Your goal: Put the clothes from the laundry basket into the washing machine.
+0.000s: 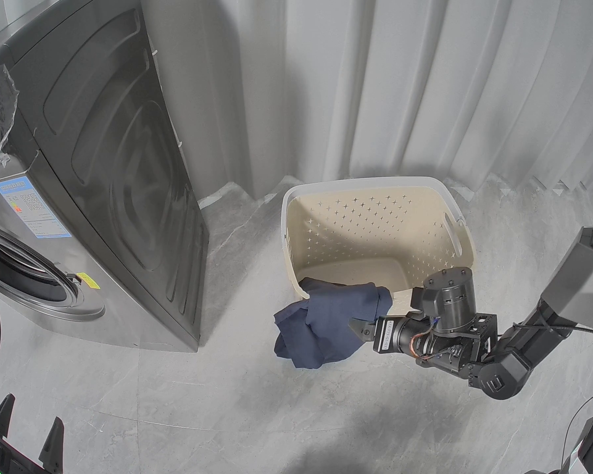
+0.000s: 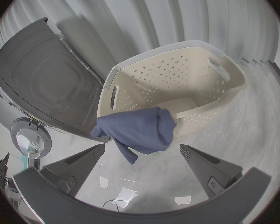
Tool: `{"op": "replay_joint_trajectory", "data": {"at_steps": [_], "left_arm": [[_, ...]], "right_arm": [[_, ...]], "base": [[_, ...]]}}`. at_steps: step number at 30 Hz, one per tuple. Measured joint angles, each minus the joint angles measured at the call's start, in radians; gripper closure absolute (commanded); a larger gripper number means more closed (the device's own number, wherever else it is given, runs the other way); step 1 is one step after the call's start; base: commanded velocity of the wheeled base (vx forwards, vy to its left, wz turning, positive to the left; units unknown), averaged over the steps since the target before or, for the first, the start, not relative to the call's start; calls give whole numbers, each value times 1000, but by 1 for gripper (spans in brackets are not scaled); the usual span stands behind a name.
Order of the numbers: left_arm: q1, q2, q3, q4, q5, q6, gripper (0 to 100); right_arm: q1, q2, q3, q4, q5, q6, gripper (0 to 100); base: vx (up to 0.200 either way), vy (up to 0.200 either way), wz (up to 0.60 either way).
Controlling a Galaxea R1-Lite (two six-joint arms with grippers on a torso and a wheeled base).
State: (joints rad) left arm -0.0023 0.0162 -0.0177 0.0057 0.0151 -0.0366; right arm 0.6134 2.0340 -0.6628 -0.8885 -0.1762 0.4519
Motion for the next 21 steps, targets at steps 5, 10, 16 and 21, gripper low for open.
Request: {"op": "replay_joint_trajectory", "data": {"at_steps": [5,10,16,21], "left_arm": [[0,0,0,0,0,0,0],[0,0,0,0,0,0,0],[0,0,0,0,0,1,0],[0,0,0,0,0,2,0]], "right_arm": [[19,39,-33,0,1,4,0],[28,78,-70,-6,2,27,0],[34,126,-117,-11,9,48,0],[40,163,-156,-17,12,64,0]], "base": [[0,0,0],[0,0,0],[0,0,0],[0,0,0]]}}
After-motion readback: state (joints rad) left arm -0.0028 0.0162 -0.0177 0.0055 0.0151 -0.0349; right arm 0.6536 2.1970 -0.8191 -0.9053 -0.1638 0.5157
